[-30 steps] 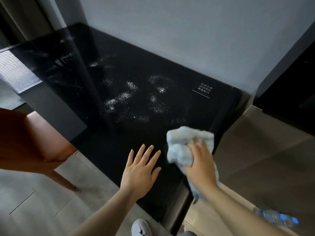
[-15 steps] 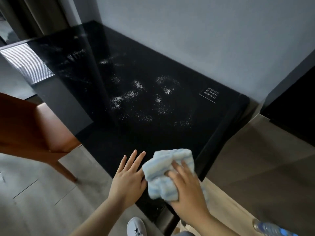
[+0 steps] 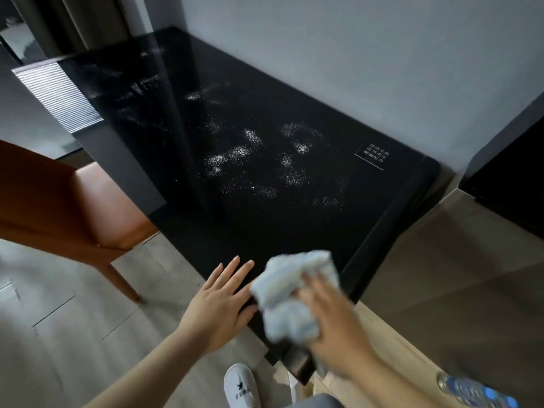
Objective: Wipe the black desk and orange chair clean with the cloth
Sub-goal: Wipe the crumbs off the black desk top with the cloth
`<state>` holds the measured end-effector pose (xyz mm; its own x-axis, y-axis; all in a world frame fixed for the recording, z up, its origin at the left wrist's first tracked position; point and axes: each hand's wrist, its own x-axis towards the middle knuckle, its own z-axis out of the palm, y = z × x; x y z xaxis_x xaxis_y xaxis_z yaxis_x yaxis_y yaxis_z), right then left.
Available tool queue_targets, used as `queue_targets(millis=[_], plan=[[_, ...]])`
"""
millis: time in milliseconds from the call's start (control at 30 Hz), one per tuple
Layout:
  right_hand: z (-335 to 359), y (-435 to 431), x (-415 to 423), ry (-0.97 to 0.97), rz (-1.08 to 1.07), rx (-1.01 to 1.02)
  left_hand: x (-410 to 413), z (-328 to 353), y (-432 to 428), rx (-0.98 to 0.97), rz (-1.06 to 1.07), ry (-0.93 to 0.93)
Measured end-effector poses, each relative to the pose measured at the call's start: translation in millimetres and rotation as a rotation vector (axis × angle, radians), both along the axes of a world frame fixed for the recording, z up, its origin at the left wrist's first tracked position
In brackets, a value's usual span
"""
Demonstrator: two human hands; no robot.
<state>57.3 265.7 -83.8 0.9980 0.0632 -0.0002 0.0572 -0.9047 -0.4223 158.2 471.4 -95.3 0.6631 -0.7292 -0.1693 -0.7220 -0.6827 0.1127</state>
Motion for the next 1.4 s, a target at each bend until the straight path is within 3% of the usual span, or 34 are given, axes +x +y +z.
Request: queue_targets(millis=[133, 200, 267, 333, 400, 500, 533, 600, 700, 767, 867, 933, 967, 1100, 1133, 1267, 1333, 1400], plan=[[8.1, -20.1, 29.4, -0.119, -0.388, 0.015, -4.2, -4.2, 2.5, -0.039, 0.037, 0.039], [2.3, 17.4, 9.0, -0.049, -0.327, 0.03, -6.7, 0.5, 2.1, 0.008, -0.003, -0.012], [-2.4, 49.5, -23.8, -0.071, -0.072, 0.085, -9.6, 8.8, 0.2, 0.032, -0.027, 0.048], [-8.4, 38.5, -26.1, -0.123, 0.072, -0.002, -7.8, 9.6, 0.7, 0.053, -0.039, 0.05], [-9.2, 6.7, -3.7, -0.088, -0.059, 0.075, -6.0, -0.7, 1.8, 0.0, 0.011, 0.033], [0.5, -15.9, 22.5, -0.035, -0.449, 0.145, -9.0, -10.3, 2.3, -0.066, 0.073, 0.041], [2.3, -4.6, 20.3, -0.04, -0.469, 0.164, -10.0, -9.1, 2.8, -0.061, 0.076, 0.059], [-8.2, 29.0, -0.1, -0.064, -0.277, 0.135, -9.4, -2.2, 4.3, -0.014, -0.021, -0.016], [-9.5, 36.0, -18.3, -0.072, 0.003, 0.086, -8.2, 9.0, 7.9, 0.043, -0.04, 0.018], [-12.8, 3.8, 1.8, -0.038, -0.09, 0.104, -9.0, -5.5, 16.3, -0.041, -0.021, 0.034], [1.0, -33.9, 46.1, -0.045, -0.477, 0.129, -10.0, -12.8, 21.1, -0.095, 0.027, 0.063], [6.7, -20.3, 61.5, -0.085, -0.61, 0.162, -9.0, -15.4, 21.5, -0.15, 0.078, 0.101], [4.0, -4.3, 60.9, -0.088, -0.562, 0.167, -7.8, -15.0, 22.8, -0.16, 0.102, 0.106], [-4.5, 31.7, 35.1, -0.018, -0.033, 0.142, 4.4, -14.9, 30.8, -0.141, 0.155, 0.03], [-3.8, 20.3, 41.6, -0.011, -0.042, 0.136, 8.2, -14.0, 33.4, -0.119, 0.187, 0.027], [4.1, -5.1, 78.2, -0.051, -0.513, 0.208, 11.6, -14.6, 35.3, -0.152, 0.268, 0.055], [4.8, 24.6, 76.9, -0.036, -0.33, 0.136, 9.8, -10.2, 35.9, -0.389, 0.356, 0.118], [-1.2, 58.2, 60.5, 0.008, 0.049, 0.157, 12.0, -2.0, 41.7, -0.717, 0.516, 0.188]])
